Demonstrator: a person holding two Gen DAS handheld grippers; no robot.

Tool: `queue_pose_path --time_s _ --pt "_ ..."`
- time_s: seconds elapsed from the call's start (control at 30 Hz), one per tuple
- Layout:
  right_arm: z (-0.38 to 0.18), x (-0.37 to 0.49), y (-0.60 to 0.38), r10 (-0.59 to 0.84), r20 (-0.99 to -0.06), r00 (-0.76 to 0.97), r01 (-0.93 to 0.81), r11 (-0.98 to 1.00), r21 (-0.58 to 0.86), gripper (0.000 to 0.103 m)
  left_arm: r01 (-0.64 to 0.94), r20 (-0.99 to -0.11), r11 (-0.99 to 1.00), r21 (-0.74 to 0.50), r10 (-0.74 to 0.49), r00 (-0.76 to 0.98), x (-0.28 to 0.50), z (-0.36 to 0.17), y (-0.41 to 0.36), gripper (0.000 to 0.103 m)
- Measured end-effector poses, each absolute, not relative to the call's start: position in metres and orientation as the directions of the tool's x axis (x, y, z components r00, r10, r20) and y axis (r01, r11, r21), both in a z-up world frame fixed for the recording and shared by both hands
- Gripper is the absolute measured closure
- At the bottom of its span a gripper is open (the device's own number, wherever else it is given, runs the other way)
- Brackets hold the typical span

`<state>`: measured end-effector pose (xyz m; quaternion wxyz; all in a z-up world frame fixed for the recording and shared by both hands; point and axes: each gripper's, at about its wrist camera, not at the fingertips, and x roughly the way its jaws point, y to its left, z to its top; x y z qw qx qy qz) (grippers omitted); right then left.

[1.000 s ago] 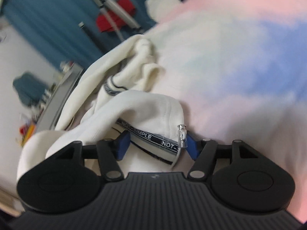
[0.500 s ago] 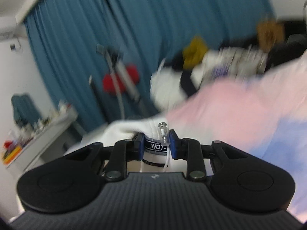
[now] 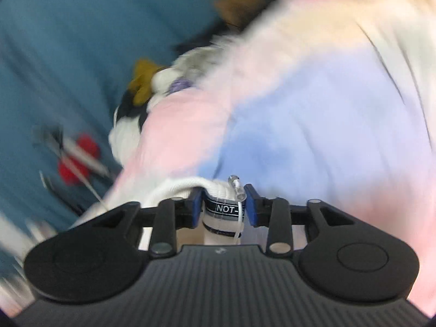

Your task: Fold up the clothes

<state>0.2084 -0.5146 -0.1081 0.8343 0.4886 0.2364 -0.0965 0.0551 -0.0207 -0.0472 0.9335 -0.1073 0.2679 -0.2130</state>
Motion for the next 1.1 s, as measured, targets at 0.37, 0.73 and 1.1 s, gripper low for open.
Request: queue_pose_path --time_s 0.37,0.73,1.1 --pt "-0.097 0.172 -0.502 0.191 -0.36 0.913 0.295 0.299 0.907 0.029 0.254 -0.432 0.874 -0.414 -0.434 0.791 0.057 -0.034 0.003 0.1" --pt "-0.128 0.236 -0.485 0.239 -0.44 0.866 0.333 0.381 0.862 0.094 0.262 -0.412 0.866 -0.426 -0.444 0.796 0.06 -0.033 0.004 0.1" --pt "-0.067 0.214 -0.489 -0.101 -0.182 0.978 0.204 0.638 0.743 0.095 0.385 -0.449 0.852 -0.355 -0.517 0.728 0.059 -0.05 -0.025 0.094"
